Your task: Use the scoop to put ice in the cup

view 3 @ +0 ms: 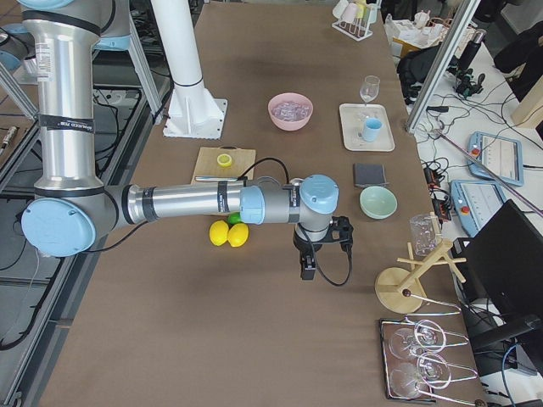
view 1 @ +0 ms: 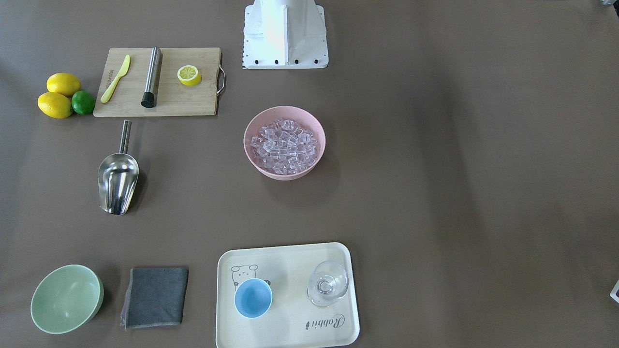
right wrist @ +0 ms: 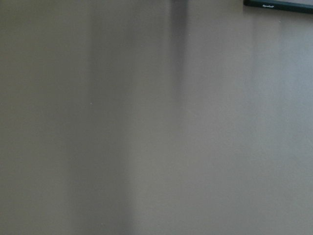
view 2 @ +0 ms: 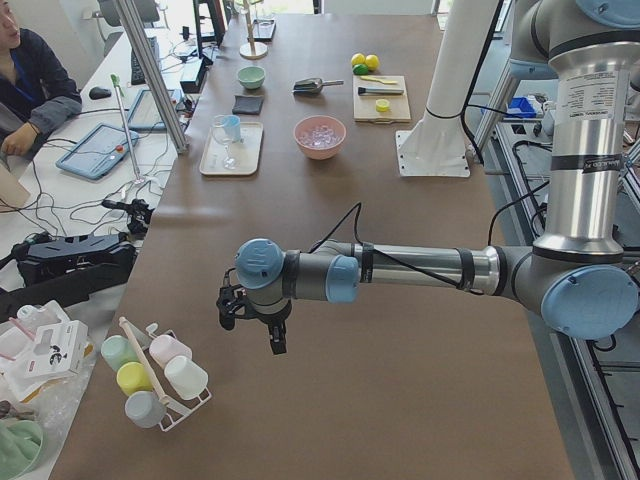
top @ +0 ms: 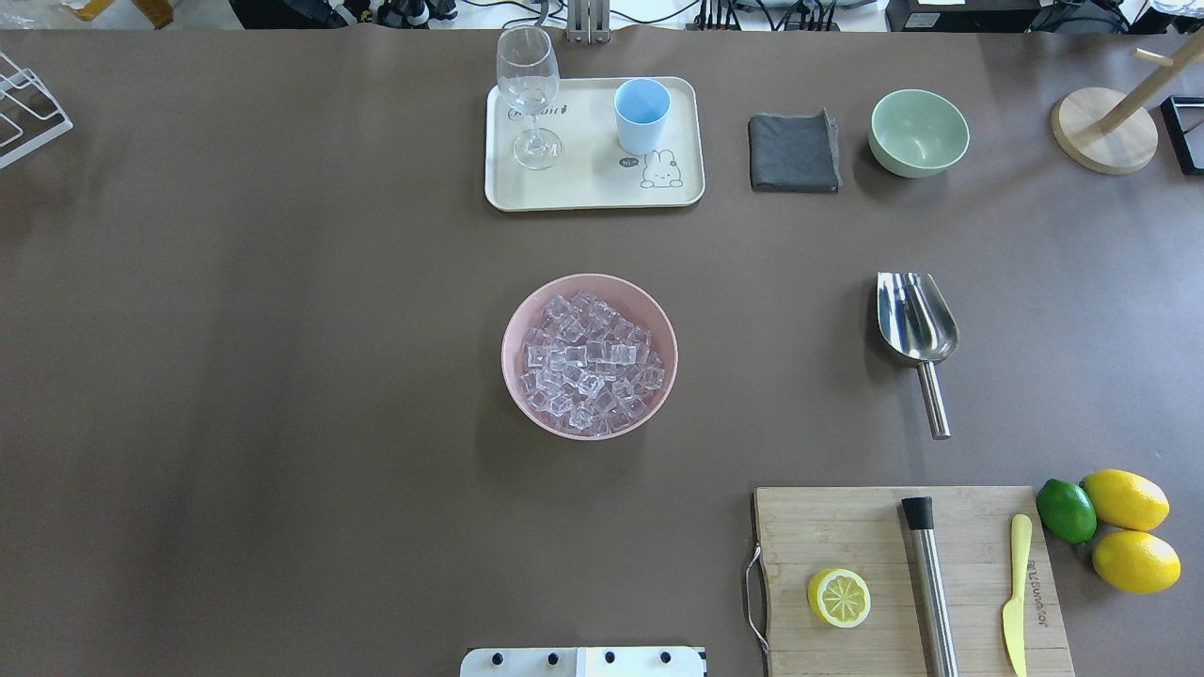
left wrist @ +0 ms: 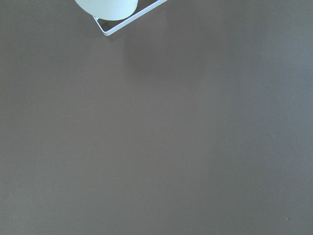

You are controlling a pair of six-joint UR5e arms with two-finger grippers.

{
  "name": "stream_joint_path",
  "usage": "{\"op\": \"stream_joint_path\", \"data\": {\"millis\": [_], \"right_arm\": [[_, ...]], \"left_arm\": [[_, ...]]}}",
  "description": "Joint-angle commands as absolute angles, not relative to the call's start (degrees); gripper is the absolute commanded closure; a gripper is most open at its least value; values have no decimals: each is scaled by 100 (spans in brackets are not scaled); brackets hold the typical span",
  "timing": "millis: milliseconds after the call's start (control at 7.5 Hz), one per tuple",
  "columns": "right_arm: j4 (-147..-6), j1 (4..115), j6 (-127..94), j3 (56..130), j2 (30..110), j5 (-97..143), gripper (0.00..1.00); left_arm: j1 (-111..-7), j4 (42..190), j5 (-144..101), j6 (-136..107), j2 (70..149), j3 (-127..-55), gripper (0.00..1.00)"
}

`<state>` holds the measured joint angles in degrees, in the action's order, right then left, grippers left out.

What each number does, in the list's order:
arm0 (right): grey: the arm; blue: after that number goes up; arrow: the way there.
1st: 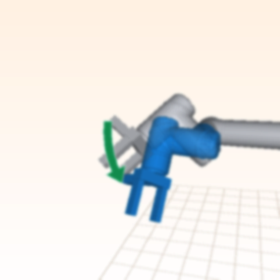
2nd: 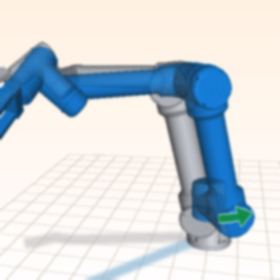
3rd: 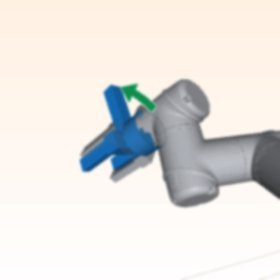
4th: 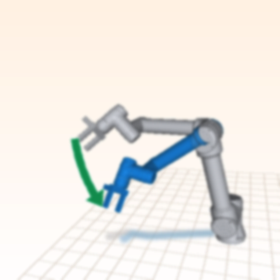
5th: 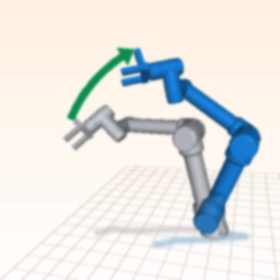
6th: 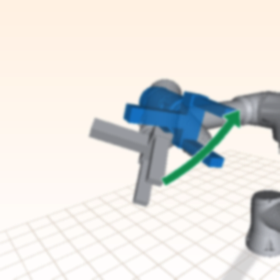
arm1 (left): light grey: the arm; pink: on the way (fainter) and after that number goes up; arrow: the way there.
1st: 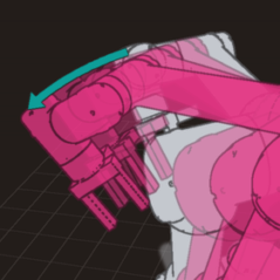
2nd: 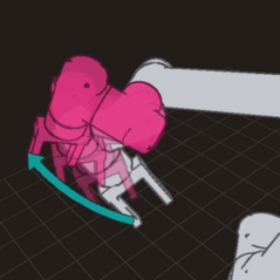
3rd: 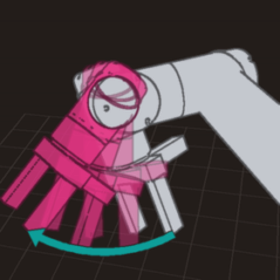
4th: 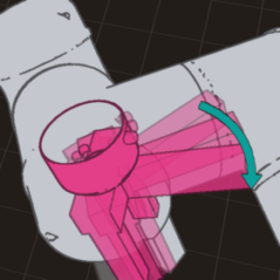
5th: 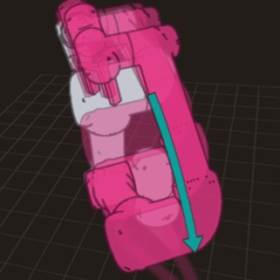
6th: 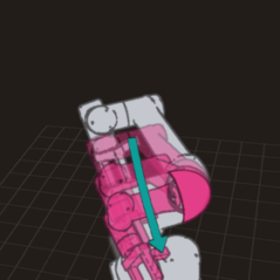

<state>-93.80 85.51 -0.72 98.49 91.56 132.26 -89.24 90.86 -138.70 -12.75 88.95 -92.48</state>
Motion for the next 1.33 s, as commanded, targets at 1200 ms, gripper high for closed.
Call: {"op": "stream_joint_path", "data": {"millis": [1200], "right_arm": [[-7110,5198,-6070,10687,8967,12614,0]], "left_arm": [[-7192,9149,-13896,-1283,9447,-10282,2]]}}
